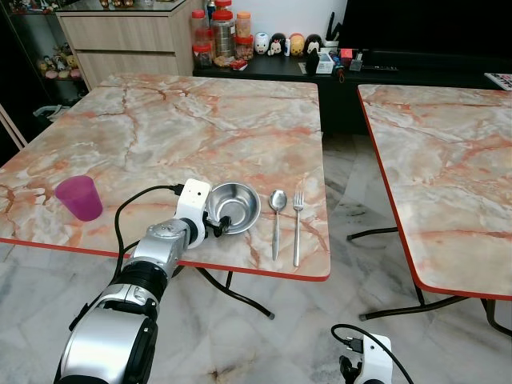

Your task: Setting the table

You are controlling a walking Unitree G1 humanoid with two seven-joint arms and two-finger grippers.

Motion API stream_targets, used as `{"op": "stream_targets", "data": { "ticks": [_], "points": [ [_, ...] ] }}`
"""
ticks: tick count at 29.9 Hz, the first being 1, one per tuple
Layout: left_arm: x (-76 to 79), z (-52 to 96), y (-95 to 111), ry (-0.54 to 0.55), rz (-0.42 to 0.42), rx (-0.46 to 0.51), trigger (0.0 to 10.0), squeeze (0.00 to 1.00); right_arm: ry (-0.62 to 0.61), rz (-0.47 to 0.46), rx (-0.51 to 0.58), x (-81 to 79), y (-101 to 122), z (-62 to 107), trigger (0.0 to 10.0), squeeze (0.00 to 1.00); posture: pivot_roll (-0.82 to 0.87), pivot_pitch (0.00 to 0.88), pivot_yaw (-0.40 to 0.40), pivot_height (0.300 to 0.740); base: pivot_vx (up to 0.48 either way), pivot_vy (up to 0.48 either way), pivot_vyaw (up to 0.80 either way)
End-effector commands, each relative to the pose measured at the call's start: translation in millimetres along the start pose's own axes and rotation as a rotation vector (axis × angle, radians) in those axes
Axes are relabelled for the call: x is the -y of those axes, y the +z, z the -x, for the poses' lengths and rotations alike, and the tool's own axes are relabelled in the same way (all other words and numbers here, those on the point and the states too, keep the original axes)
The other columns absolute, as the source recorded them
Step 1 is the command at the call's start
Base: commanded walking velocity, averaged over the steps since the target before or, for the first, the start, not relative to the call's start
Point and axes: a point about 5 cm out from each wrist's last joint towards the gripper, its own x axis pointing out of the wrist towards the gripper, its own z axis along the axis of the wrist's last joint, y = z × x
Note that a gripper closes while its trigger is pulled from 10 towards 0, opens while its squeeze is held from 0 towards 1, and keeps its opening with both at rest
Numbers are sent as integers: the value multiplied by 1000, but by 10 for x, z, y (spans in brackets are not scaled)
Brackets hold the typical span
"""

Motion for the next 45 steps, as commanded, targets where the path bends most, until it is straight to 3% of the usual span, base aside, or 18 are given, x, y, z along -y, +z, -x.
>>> {"op": "stream_targets", "data": {
  "ticks": [1,7,8,9,10,20,32,45],
  "points": [
    [-15,1,107,-17,59,28,10000,0,1,-1,5,-18,12,-4,10000,0,22,0,-1,725,0,0,0],
    [-39,7,156,-21,85,44,10000,0,3,1,6,-25,19,-6,10000,0,25,0,-3,725,0,0,0],
    [-78,16,143,1,82,31,4510,0,2,-1,6,-22,21,-7,10000,0,23,0,-1,725,0,0,0],
    [-93,20,134,11,81,25,235,0,2,-2,6,-20,21,-6,10000,0,23,0,-1,725,0,0,0],
    [-104,23,124,17,77,18,0,0,1,-2,6,-18,21,-7,10000,0,23,0,0,725,0,0,0],
    [-80,18,36,11,47,-28,0,0,0,-9,4,-17,22,-7,10000,0,24,0,-1,725,0,0,0],
    [175,-47,-76,-66,39,-81,0,0,2,-24,9,-51,41,-15,10000,0,19,0,13,725,0,0,0],
    [80,-10,-100,-29,87,-71,0,0,5,-24,9,-73,43,-18,10000,0,32,0,10,725,0,0,0]
  ]
}}
